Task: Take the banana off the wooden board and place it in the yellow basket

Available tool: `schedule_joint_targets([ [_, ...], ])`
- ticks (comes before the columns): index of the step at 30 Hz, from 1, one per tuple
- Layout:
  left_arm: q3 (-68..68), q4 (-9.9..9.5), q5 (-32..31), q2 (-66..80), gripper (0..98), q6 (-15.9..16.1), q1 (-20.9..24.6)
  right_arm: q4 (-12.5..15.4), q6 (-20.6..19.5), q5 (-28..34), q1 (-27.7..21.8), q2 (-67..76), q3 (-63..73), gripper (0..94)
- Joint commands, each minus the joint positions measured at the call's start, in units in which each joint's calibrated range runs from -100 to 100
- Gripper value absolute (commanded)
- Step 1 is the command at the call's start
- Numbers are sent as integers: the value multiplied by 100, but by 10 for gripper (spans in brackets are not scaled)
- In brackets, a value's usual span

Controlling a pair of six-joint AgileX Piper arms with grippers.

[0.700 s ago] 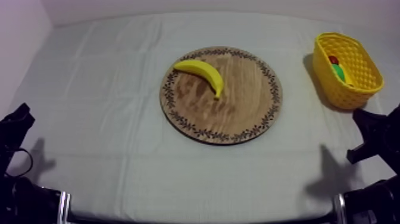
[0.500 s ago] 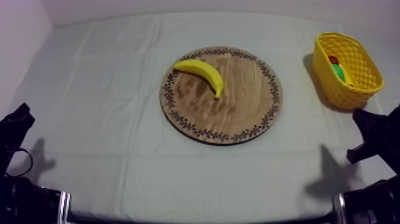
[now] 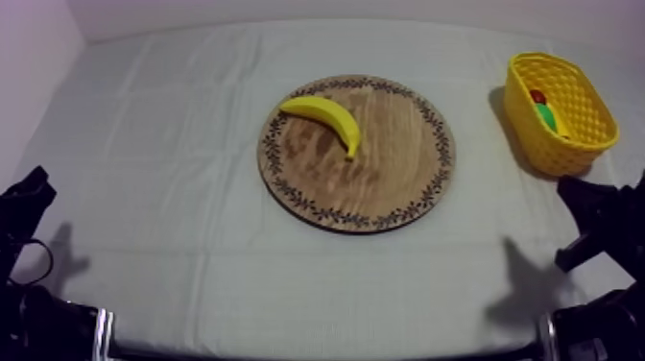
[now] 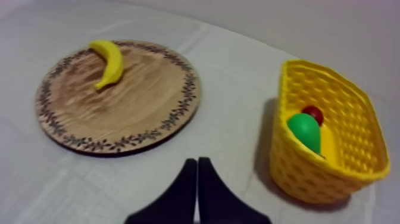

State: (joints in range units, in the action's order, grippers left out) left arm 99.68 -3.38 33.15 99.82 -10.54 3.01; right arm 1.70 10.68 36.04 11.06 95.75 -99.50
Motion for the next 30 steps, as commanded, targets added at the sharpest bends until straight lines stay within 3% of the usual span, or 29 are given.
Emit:
schedule_joint_targets([
  [1, -1, 4, -1, 0, 1, 1, -1, 13, 310, -36, 328, -4, 1, 8],
  [8, -1, 4, -1, 0, 1, 1, -1, -133, 654, -35, 869, -501, 259, 6],
  [19, -1, 4, -1, 0, 1, -2, -1, 272, 1280, 88, 439, -2640, 2071, 4],
  [23, -1, 4, -1, 0, 1, 1, -1, 377, 1357, 607, 293, -3413, 3109, 5],
  [30, -1, 4, -1, 0, 1, 1, -1, 486, 1746, 2292, 334, -4917, 5332, 7],
])
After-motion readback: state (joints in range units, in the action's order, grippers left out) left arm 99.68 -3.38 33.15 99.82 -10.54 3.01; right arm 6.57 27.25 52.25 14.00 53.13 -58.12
